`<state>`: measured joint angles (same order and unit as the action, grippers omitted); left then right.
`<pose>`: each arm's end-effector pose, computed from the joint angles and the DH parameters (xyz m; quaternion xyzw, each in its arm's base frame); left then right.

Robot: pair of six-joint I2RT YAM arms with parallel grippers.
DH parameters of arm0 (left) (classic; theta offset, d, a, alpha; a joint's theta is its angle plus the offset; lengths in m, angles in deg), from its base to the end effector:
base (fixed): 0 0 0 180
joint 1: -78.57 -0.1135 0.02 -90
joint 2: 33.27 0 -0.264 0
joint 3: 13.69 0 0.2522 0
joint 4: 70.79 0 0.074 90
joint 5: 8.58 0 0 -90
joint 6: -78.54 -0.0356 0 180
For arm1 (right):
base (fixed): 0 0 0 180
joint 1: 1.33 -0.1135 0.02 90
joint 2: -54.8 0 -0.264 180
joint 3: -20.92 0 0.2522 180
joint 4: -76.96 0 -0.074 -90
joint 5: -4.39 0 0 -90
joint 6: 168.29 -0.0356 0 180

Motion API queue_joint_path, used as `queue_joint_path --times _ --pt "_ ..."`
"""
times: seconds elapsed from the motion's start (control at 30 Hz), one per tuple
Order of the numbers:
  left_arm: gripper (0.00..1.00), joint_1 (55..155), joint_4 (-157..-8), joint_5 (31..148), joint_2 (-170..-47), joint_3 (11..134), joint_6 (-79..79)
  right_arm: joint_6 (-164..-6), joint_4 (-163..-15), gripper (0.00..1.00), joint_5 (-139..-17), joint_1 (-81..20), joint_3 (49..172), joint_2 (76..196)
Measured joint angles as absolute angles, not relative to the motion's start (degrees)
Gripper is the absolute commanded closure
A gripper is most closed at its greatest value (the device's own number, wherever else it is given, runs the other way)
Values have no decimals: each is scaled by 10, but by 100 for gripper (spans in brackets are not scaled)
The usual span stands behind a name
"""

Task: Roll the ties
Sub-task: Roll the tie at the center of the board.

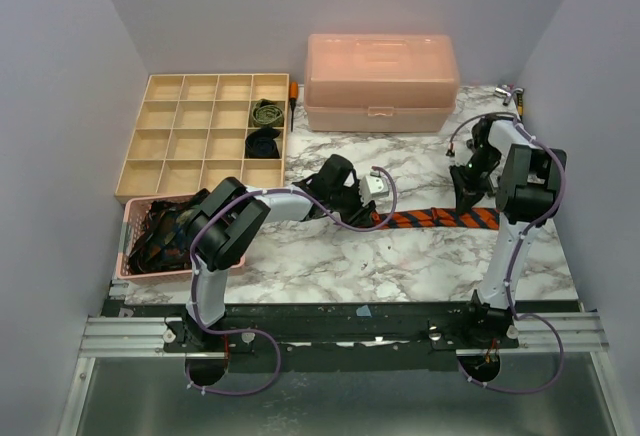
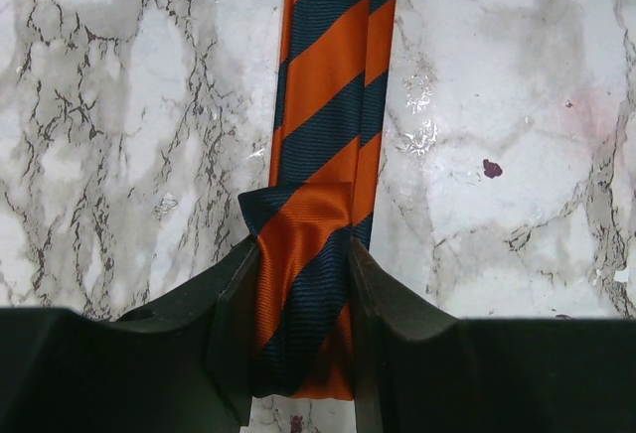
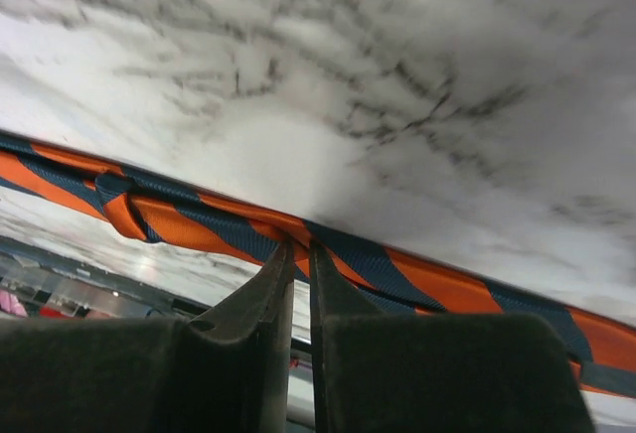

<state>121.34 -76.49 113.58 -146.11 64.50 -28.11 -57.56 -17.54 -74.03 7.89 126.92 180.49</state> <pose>0.2876 -0.2919 0.1460 0.5332 0.6998 -0.3360 0.3362 0.3791 -0.0543 0.1379 0.0856 -0.9825 -0.1306 0.1012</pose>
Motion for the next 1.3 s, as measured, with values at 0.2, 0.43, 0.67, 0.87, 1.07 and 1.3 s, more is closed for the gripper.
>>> queue_joint_path --times 0.2,0.43,0.67,0.87,1.07,1.3 --pt "69 1212 -765 1136 -1465 650 -281 -565 -183 80 -743 79 1319 1823" --pt "68 1207 -765 1136 -1467 652 -281 -553 -186 60 -695 81 1328 1812" --pt "67 1205 -765 1138 -1467 653 -282 -578 -190 55 -558 57 1332 1750" --pt "64 1205 -762 1140 -1467 650 -285 -608 -211 57 -437 -18 1304 1733" --pt "61 1202 -732 1153 -1466 631 -298 -661 -274 57 -361 -85 1237 1755" --pt "61 1199 -694 1172 -1466 613 -321 -688 -322 57 -331 -104 1195 1785"
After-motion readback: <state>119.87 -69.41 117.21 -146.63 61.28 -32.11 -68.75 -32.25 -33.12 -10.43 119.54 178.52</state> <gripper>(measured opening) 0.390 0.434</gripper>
